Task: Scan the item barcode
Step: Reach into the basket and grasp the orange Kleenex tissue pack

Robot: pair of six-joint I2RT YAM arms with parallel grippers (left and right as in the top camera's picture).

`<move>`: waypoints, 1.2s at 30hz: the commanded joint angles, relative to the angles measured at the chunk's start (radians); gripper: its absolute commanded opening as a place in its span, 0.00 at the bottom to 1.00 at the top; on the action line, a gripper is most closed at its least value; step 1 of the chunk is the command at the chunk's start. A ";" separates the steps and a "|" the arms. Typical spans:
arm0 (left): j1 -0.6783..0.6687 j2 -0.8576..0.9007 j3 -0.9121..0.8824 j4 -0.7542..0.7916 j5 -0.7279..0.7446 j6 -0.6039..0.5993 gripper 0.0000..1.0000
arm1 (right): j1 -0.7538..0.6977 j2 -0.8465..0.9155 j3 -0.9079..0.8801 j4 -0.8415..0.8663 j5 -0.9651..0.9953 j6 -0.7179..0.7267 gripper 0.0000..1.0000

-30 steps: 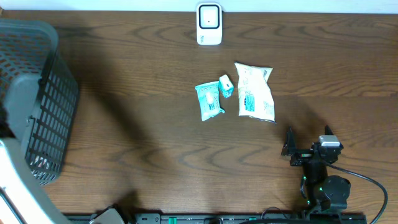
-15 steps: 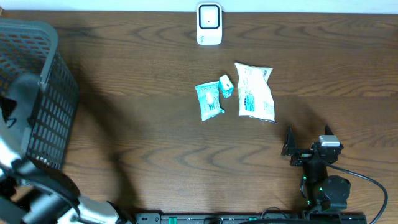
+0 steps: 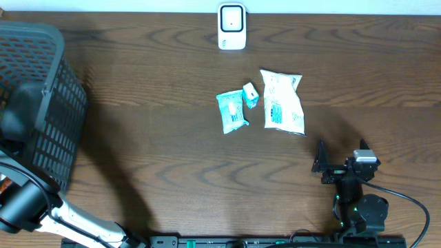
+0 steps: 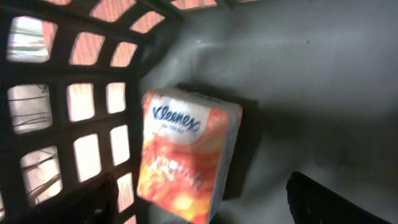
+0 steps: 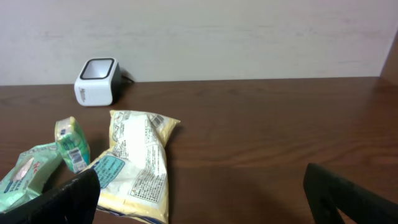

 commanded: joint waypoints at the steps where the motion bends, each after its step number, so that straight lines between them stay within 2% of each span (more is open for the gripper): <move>1: -0.005 0.016 -0.010 0.001 0.018 0.027 0.85 | -0.004 -0.001 0.000 -0.005 0.003 0.010 0.99; 2: -0.004 0.016 -0.013 0.004 0.018 0.027 0.82 | -0.004 -0.001 0.000 -0.005 0.003 0.010 0.99; 12: 0.028 0.017 -0.104 0.032 0.013 0.026 0.80 | -0.004 -0.001 0.000 -0.005 0.003 0.010 0.99; 14: 0.038 0.017 -0.119 0.049 0.013 0.027 0.75 | -0.004 -0.001 0.000 -0.005 0.003 0.010 0.99; 17: 0.051 0.017 -0.124 0.058 0.013 0.028 0.57 | -0.004 -0.001 0.000 -0.005 0.003 0.010 0.99; 19: 0.056 0.017 -0.124 0.063 0.014 0.027 0.41 | -0.004 -0.001 0.000 -0.005 0.003 0.010 0.99; 22: 0.056 0.016 -0.123 0.064 0.016 0.027 0.08 | -0.004 -0.001 0.000 -0.005 0.003 0.010 0.99; 30: 0.055 -0.086 -0.072 0.026 0.199 0.026 0.07 | -0.004 -0.001 0.000 -0.005 0.003 0.010 0.99; 36: 0.055 -0.340 -0.049 0.098 0.427 0.024 0.07 | -0.004 -0.001 0.000 -0.005 0.003 0.010 0.99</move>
